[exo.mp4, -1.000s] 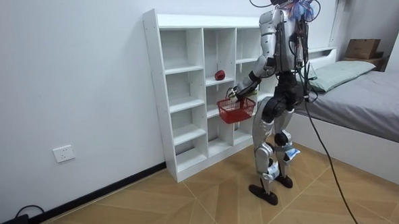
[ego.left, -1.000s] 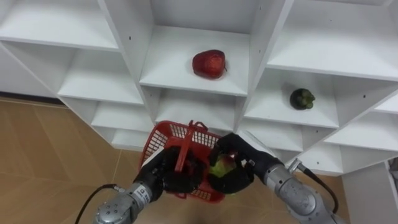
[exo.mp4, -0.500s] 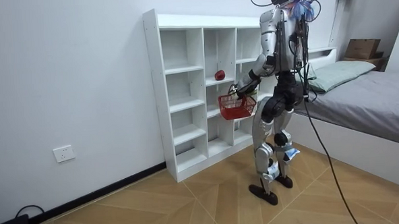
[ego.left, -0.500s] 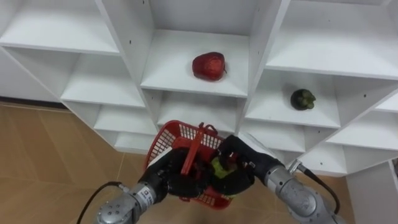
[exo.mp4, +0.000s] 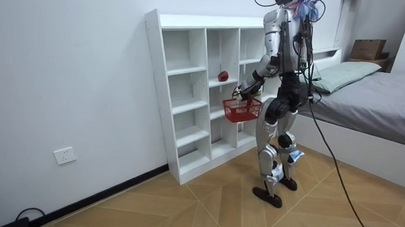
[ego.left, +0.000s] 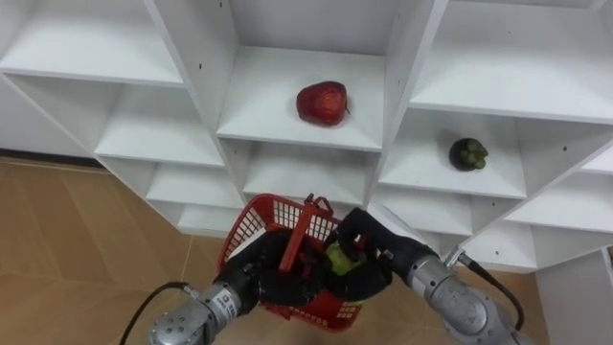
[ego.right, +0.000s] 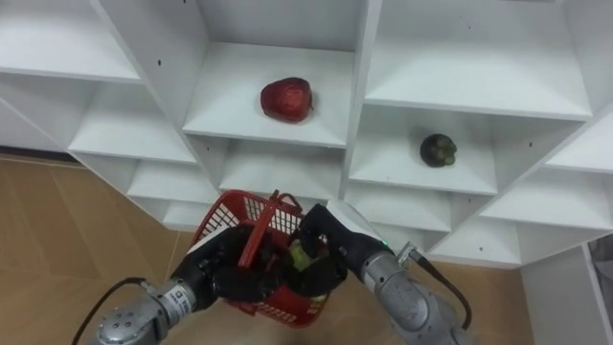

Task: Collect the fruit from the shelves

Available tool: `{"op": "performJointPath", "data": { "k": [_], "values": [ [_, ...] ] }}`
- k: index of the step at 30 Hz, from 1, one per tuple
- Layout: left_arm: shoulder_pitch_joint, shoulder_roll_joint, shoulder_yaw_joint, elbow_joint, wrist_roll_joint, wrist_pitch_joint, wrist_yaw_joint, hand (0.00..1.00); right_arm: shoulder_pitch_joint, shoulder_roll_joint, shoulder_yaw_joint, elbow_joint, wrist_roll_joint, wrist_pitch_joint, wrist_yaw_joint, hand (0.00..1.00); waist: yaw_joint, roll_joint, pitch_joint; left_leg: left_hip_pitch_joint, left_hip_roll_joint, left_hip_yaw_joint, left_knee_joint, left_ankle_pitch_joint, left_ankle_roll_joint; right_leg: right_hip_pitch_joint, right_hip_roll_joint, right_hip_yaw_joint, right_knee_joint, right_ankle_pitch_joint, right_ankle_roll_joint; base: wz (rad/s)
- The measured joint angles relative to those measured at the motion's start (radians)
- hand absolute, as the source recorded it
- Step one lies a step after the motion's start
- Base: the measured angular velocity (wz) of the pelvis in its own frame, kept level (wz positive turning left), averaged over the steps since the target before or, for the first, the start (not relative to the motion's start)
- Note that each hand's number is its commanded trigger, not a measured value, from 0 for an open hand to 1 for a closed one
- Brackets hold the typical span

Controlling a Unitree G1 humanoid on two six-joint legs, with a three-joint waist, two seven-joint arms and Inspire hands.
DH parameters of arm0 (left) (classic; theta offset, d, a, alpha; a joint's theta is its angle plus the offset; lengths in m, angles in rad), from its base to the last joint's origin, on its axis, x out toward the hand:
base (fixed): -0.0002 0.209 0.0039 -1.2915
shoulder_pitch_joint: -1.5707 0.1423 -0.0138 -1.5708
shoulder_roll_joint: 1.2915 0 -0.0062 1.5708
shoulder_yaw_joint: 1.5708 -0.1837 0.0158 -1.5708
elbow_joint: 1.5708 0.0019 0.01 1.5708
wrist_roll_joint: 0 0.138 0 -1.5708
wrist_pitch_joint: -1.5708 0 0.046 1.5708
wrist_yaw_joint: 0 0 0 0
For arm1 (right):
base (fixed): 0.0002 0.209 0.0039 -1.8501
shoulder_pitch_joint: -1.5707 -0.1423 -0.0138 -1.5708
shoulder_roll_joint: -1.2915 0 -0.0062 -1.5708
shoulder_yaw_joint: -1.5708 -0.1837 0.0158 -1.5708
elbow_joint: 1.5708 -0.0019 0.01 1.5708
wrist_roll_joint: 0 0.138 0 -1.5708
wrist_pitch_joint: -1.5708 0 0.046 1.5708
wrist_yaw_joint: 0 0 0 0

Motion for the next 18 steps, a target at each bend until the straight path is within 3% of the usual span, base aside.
{"op": "performJointPath", "data": {
  "k": [18],
  "values": [
    [0.0,0.01,-0.028,-0.001,0.0,0.018,-0.043,1.0,-0.005,0.015,0.02,-0.019,0.0,0.0,-0.057,0.0,-0.001,-0.002,0.0075,0.0,0.0,0.001,0.001,0.0,0.0,-0.003,-0.006,0.006,0.0,-0.005,0.001,0.0]
  ]
}}
